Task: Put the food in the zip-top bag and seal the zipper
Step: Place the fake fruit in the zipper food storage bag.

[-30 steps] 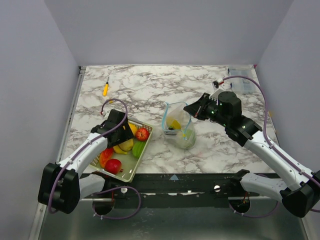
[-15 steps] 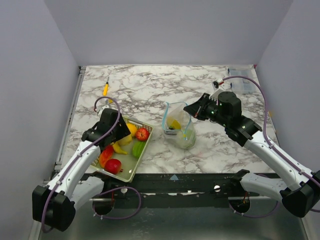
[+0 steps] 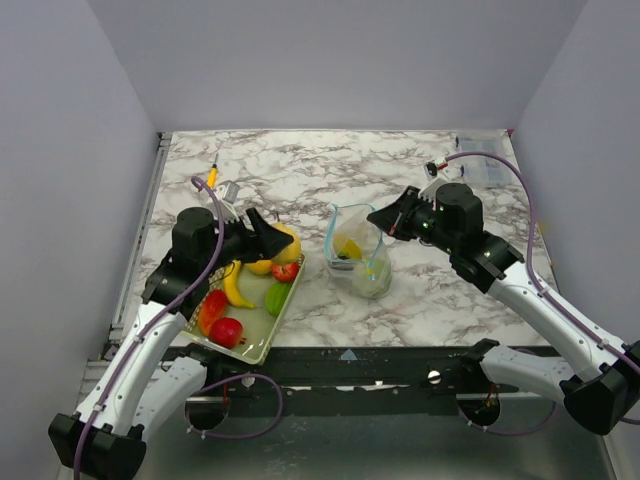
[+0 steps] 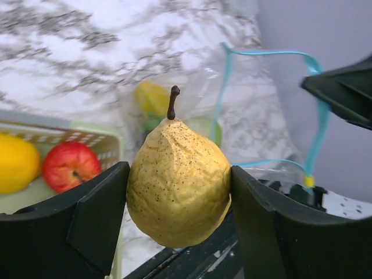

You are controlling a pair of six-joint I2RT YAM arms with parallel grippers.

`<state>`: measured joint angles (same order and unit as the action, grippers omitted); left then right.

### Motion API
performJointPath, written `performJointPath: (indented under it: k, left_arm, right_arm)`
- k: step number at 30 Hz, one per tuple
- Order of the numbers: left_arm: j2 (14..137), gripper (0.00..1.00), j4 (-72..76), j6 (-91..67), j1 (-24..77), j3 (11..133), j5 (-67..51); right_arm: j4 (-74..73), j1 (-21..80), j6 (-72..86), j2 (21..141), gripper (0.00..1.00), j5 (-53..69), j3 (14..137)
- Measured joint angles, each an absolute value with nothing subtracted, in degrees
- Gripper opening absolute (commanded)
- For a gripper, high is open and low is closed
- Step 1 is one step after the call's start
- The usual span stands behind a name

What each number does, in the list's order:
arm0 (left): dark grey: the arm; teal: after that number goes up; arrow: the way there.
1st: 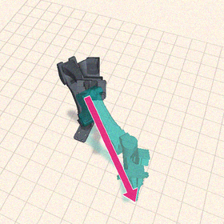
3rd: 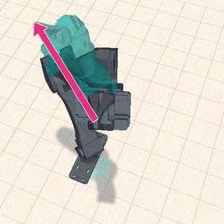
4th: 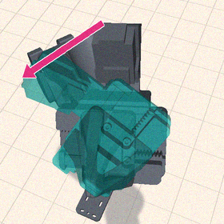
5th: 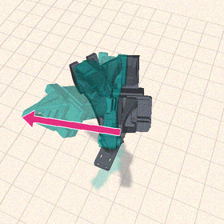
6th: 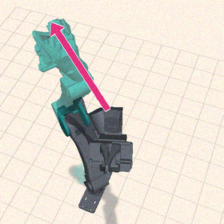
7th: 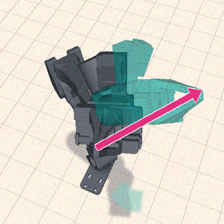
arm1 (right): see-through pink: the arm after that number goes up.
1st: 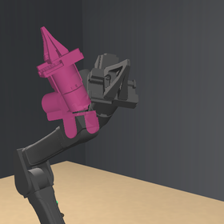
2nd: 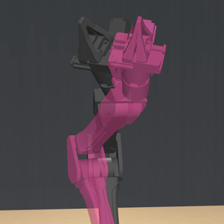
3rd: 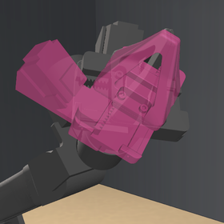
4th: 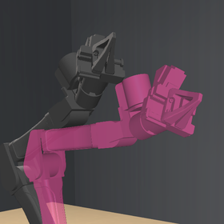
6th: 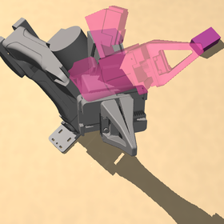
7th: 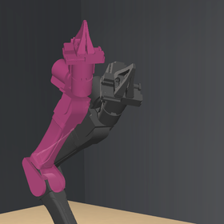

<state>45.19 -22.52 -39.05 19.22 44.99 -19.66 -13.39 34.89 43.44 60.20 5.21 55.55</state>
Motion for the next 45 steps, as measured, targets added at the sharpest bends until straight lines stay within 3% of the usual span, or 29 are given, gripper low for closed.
performJointPath:
  k: [8, 21, 27, 31, 45]
  left_arm:
    - [47.13, 0.54, -8.8, -40.6, 25.08, 45.93, -30.2]
    - [60.49, 0.6, -3.31, -40.36, 34.83, 54.13, -30.02]
    - [65.91, 0.77, -3.05, -39.2, 36.67, 57.06, -28.4]
    - [68.75, 0.94, -4.1, -38.54, 37.34, 59.55, -27.11]
    - [69.45, 0.89, -12.49, -33.65, 38.39, 62.0, -23.07]
  right_arm:
    - [-13.39, 34.89, 43.44, 60.2, 0.01, 5.21, 55.55]
    - [-13.5, 34.89, 43.44, 59.99, 0.01, 5.19, 55.55]
    - [-13.93, 34.89, 43.42, 59.55, 0.01, 5.17, 55.55]
    - [-14.17, 34.89, 43.42, 59.55, 0.01, 5.19, 55.55]
    - [-14.26, 34.89, 43.4, 59.57, 0.01, 5.17, 55.55]
